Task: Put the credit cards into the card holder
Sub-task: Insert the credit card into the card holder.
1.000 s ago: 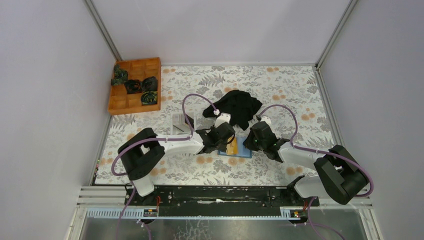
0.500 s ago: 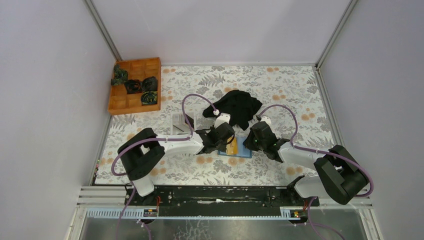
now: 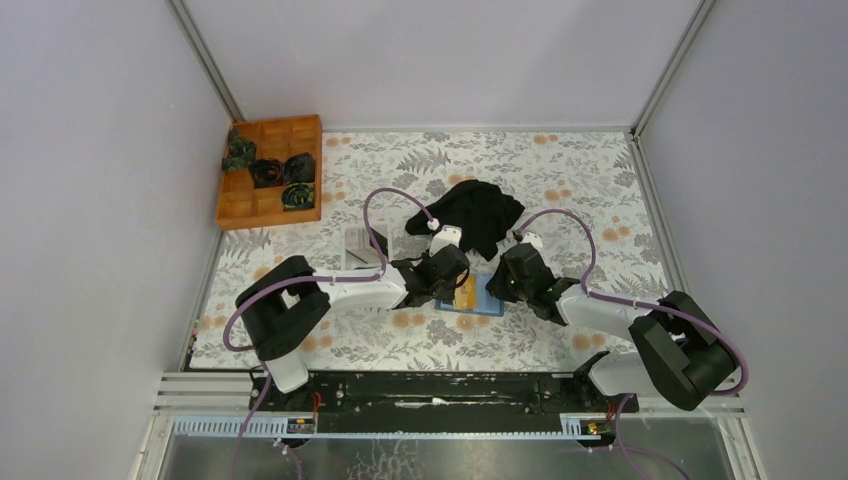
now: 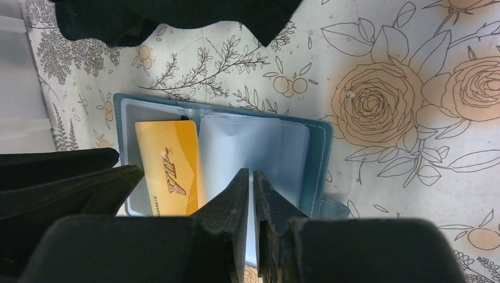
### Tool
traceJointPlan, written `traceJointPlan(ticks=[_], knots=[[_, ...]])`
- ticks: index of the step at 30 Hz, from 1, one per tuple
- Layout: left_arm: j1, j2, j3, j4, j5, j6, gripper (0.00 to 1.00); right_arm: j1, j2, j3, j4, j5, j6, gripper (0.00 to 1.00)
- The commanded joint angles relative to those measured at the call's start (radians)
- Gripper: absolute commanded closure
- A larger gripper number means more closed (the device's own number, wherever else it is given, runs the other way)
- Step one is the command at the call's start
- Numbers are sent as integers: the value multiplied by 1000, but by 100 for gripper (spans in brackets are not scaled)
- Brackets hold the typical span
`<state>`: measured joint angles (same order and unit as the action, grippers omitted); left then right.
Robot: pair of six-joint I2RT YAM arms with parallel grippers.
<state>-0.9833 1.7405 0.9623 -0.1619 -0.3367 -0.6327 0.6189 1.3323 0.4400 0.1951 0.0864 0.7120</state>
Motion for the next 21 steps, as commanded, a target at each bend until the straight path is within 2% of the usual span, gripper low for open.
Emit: traceJointPlan(ticks=[1,21], knots=[[-9,12,-9,54,-7,4,60,-5,3,-24,-94,26,-25,85],[-12,11,13,59,16,5,59,-5,13,-14,-100,27,-30,84]])
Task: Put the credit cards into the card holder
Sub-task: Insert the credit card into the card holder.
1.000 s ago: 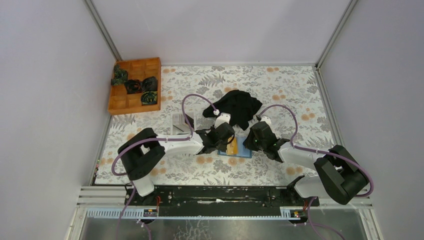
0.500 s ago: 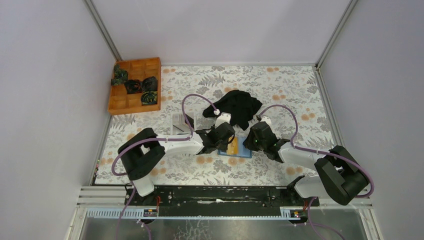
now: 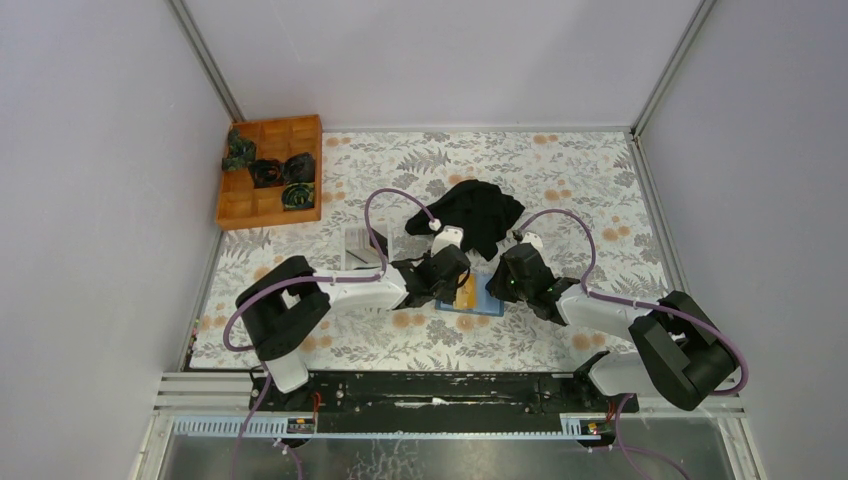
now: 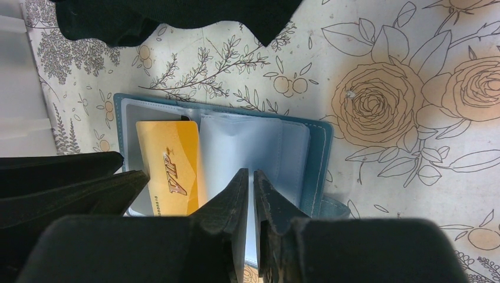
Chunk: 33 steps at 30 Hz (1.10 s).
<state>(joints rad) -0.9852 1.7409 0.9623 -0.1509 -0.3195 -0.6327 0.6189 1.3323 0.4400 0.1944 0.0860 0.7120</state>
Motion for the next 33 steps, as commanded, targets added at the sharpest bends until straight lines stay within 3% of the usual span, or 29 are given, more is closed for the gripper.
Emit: traceJointPlan(ticks=[1,33], knots=[[-11,13,15,48,0,5,59,-5,13,-14,-100,27,-29,84],[-15,-67,-30,27,-128,19,54,-5,-12,5,-123,41,-40,83]])
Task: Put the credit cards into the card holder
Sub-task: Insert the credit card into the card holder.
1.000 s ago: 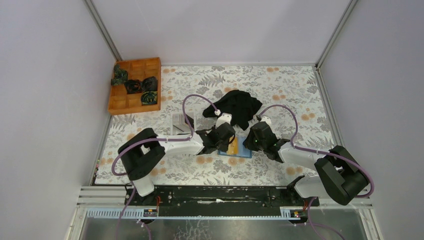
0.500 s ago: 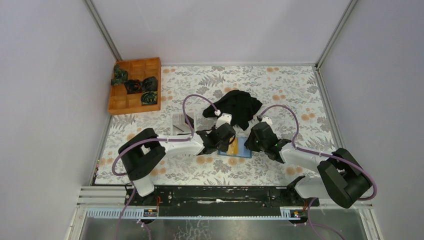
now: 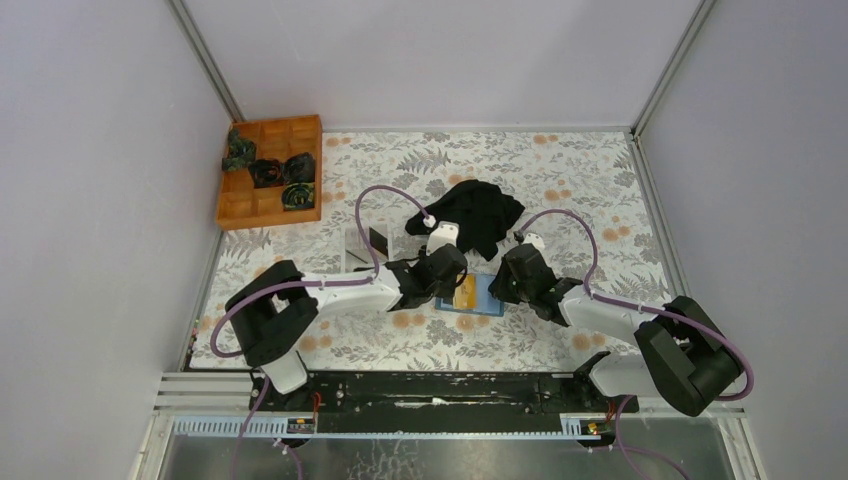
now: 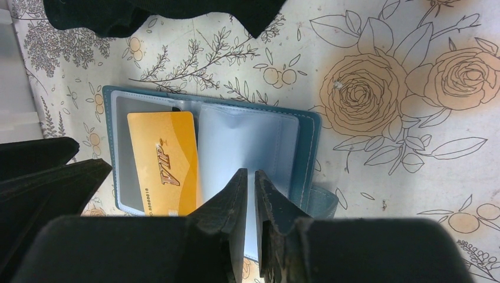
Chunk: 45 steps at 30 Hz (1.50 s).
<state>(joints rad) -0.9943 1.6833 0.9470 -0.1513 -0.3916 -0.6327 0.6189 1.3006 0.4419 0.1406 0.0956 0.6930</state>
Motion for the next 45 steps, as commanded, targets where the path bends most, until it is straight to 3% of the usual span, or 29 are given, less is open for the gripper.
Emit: traceJointPlan(ticks=[1,45], knots=[[-5,-4,-15,27,-56,21,54,-5,20,2,-70,32,-21,83],[-10,96,32,73,-13,57,57,-5,48,0,-55,30,-20,83]])
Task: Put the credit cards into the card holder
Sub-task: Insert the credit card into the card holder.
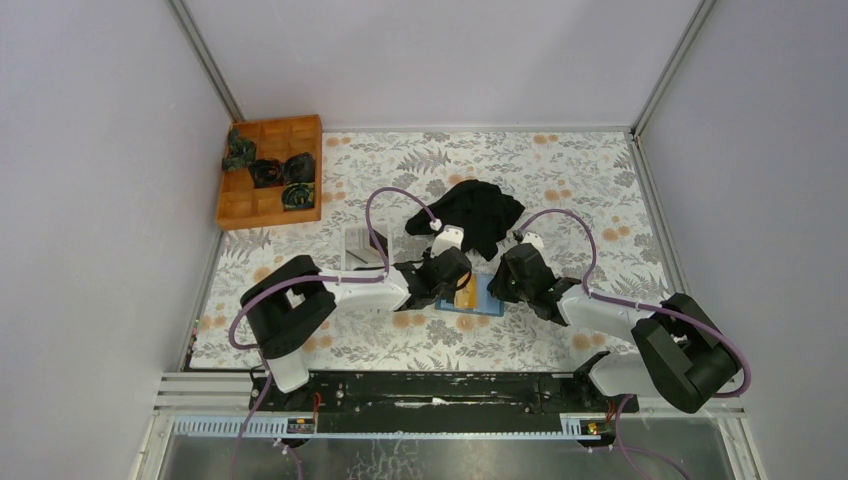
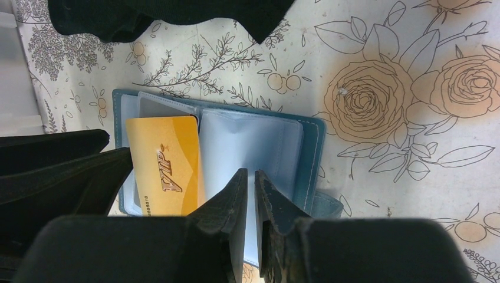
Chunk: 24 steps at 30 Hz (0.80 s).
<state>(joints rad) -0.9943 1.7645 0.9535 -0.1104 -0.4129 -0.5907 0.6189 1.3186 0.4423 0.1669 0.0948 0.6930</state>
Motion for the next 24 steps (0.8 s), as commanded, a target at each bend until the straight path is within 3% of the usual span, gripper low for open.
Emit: traceJointPlan(ticks=[1,24], knots=[[-12,16,27,32,8,18,57,-5,31,0,-82,31,-21,83],[-13,1,16,-71,-46,27,57,-5,9,-13,-88,40,-18,82]])
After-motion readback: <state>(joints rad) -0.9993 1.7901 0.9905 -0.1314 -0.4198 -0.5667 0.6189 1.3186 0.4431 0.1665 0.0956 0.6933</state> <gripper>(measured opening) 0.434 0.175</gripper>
